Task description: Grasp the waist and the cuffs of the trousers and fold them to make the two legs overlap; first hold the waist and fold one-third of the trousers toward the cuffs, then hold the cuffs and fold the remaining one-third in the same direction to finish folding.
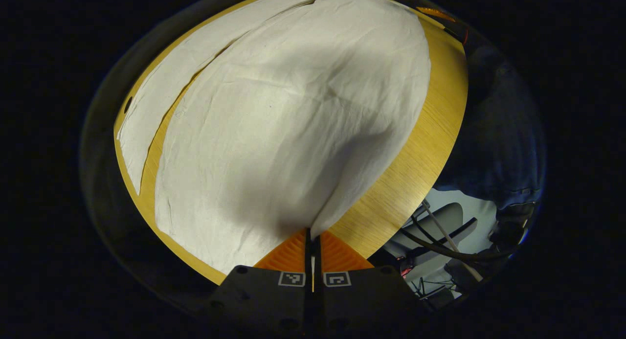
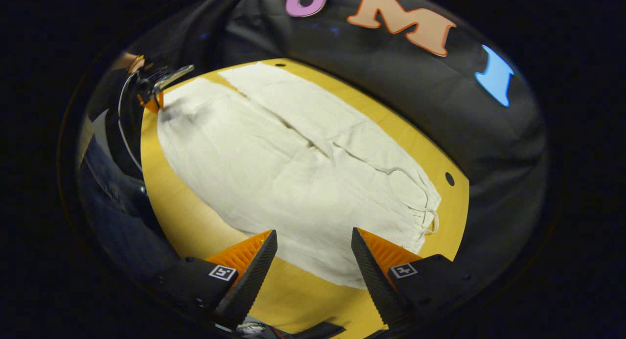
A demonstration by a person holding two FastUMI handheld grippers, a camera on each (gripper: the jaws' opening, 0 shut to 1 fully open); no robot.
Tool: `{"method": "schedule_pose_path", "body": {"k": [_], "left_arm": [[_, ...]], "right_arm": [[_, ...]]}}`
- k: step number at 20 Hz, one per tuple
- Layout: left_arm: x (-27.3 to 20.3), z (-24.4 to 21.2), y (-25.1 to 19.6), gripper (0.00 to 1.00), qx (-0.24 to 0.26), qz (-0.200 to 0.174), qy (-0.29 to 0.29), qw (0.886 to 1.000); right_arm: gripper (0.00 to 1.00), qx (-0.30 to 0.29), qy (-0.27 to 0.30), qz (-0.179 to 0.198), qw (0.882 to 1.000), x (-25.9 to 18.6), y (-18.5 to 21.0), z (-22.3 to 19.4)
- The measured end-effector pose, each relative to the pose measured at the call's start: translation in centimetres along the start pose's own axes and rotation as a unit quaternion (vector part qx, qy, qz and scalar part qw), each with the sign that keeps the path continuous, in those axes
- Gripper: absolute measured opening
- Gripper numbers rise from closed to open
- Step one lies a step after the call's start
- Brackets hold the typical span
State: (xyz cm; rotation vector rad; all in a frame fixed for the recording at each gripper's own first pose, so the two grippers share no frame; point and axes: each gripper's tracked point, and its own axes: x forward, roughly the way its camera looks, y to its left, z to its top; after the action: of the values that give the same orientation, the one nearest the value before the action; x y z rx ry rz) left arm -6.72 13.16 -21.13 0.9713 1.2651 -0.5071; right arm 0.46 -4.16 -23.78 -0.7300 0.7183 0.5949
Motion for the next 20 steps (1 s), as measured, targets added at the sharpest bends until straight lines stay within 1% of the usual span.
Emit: {"method": "schedule_pose_path", "body": {"k": [2, 6, 12, 13, 15, 16, 17, 18, 19, 20], "left_arm": [[0.0, 0.0, 0.0, 0.00, -0.005, -0.001, -0.001, 1.000], [0.0, 0.0, 0.0, 0.00, -0.006, 0.000, -0.001, 1.000], [0.0, 0.0, -0.1, 0.00, -0.004, 0.000, 0.000, 1.000], [0.0, 0.0, 0.0, 0.00, -0.005, 0.000, 0.001, 1.000], [0.0, 0.1, -0.1, 0.00, -0.004, 0.002, 0.001, 1.000], [0.0, 0.1, 0.0, 0.00, -0.005, 0.003, -0.001, 1.000], [0.0, 0.0, -0.1, 0.00, -0.006, 0.003, -0.001, 1.000], [0.0, 0.1, -0.1, 0.00, -0.007, 0.003, -0.001, 1.000], [0.1, 0.1, -0.1, 0.00, -0.006, 0.003, -0.001, 1.000], [0.1, 0.1, -0.1, 0.00, -0.005, 0.004, 0.000, 1.000]], "right_arm": [[0.99, -0.026, 0.039, 0.030, 0.998, 0.8, 0.6, -2.2], [0.98, -0.078, 0.091, 0.059, 0.991, 2.2, 1.2, -4.8], [0.98, -0.091, 0.130, 0.097, 0.983, 3.9, 2.0, -5.8], [0.98, -0.091, 0.139, 0.116, 0.979, 4.0, 2.6, -6.3], [0.93, -0.087, 0.147, 0.126, 0.977, 4.0, 2.7, -6.2], [0.92, -0.083, 0.148, 0.127, 0.977, 3.9, 2.7, -6.1], [0.82, -0.079, 0.150, 0.128, 0.977, 4.0, 2.6, -6.1], [0.91, -0.079, 0.151, 0.127, 0.977, 4.1, 2.5, -6.1], [0.90, -0.078, 0.158, 0.123, 0.977, 4.0, 2.5, -6.2], [0.83, -0.076, 0.165, 0.120, 0.976, 3.9, 2.5, -6.2]]}}
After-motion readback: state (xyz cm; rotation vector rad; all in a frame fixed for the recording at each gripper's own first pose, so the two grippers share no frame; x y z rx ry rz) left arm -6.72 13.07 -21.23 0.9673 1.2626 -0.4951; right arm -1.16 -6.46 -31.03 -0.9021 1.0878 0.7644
